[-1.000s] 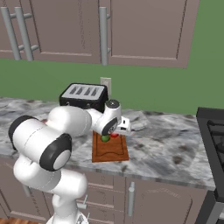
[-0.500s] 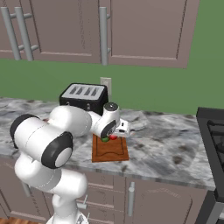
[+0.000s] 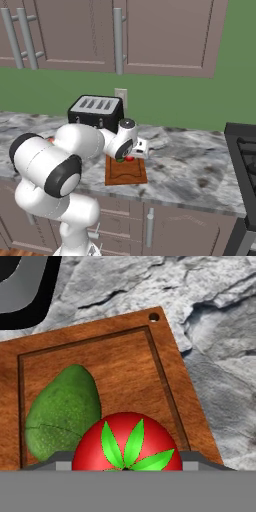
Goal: Place the avocado, onion, tomato, and bell pepper on the cutting board.
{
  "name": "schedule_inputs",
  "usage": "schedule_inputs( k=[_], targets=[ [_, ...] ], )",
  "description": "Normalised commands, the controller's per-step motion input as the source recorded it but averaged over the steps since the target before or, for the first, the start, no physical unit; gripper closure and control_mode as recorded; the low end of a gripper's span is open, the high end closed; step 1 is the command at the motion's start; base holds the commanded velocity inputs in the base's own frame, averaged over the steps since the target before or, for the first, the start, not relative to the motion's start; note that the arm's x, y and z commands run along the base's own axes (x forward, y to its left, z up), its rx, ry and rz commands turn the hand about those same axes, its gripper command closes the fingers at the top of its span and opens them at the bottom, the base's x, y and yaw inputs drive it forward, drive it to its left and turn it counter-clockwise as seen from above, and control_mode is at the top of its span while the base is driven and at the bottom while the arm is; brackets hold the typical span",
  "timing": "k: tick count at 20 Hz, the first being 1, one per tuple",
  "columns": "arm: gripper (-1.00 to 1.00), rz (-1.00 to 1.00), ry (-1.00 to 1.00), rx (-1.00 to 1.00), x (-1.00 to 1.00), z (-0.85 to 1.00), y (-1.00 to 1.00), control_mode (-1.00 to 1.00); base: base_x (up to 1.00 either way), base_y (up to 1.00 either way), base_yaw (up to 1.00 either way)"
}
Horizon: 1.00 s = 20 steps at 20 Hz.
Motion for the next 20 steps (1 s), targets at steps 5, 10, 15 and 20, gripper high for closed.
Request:
schedule_inputs(
  k=[5, 10, 15, 20],
  targets=[
    [1.00, 0.00, 0.00, 0.00, 0.00, -0.14, -0.05, -1.00, 0.00, 0.00, 0.00],
    [1.00, 0.02, 0.02, 0.00, 0.00, -0.22, -0.20, -1.00, 0.00, 0.00, 0.00],
    [1.00, 0.01, 0.03, 0.00, 0.00, -0.26, -0.02, -1.00, 0.00, 0.00, 0.00],
    [1.00, 0.00, 0.01, 0.00, 0.00, -0.15, 0.00, -1.00, 0.00, 0.00, 0.00]
  ],
)
